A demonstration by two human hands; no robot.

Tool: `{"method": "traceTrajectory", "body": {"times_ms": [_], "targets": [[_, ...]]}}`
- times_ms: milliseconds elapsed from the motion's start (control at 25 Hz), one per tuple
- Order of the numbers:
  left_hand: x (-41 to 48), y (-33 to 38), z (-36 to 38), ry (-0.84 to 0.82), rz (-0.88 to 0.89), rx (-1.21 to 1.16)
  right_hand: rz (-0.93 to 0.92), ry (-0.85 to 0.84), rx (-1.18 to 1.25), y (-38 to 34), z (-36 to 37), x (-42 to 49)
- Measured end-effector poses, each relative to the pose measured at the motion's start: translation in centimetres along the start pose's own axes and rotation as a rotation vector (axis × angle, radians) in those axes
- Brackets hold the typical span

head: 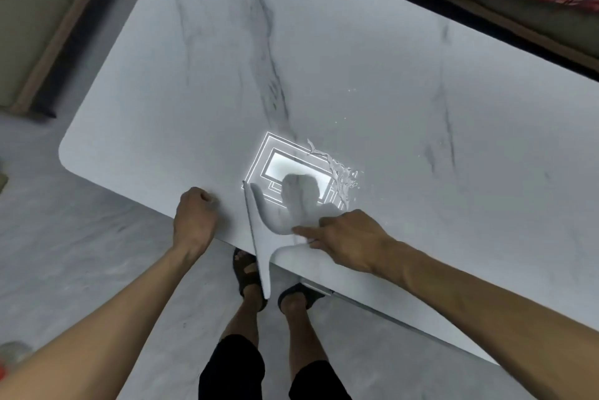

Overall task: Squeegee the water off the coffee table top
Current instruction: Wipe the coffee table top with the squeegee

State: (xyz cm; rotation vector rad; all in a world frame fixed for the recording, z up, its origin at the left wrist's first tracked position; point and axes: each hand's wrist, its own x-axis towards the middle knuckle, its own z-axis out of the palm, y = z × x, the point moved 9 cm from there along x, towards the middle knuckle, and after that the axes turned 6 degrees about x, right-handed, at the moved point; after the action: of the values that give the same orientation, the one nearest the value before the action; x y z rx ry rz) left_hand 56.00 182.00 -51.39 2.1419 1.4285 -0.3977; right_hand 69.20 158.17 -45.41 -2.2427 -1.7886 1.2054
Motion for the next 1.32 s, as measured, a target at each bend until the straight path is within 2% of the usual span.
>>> {"method": "traceTrajectory", "body": {"times_ms": [120,280,480,600,720,840,1000,1080,1160,1320], "targets": [[1.5,-2.9,-2.2,0.084,-0.068,-0.039,-0.112,-0.049,-0.053,-5.7,0.7,7.6],[3.2,-4.7,-3.0,0.038,-0.122,-0.051,-0.100,0.076,-0.105,-6.0,-1.7,13.2],[5.7,-0.2,-1.6,-0.087,-0.043,-0.075,0.075,0.205,-0.002,2.2,-6.5,12.7],[6.5,4.4,-0.7,-0.168,0.045,-0.107,0.288,0.263,0.108,8.5,-8.1,7.6],[7.3,8.9,-0.1,-0.208,0.105,-0.133,0.460,0.243,0.137,12.9,-7.6,1.5],[7.7,13.1,0.6,-0.238,0.215,-0.064,0.593,0.237,0.175,15.5,-6.8,-4.1],[6.8,16.2,1.4,-0.278,0.328,-0.019,0.700,0.206,0.183,15.5,-7.2,-8.8],[6.7,17.3,2.0,-0.279,0.403,0.060,0.728,0.300,0.266,16.5,-9.8,-8.6],[7.3,18.6,2.5,-0.291,0.403,0.070,0.742,0.426,0.356,19.2,-13.8,-6.5],[8.7,21.7,3.9,-0.217,0.452,0.169,0.772,0.615,0.605,27.2,-21.1,1.6]]}}
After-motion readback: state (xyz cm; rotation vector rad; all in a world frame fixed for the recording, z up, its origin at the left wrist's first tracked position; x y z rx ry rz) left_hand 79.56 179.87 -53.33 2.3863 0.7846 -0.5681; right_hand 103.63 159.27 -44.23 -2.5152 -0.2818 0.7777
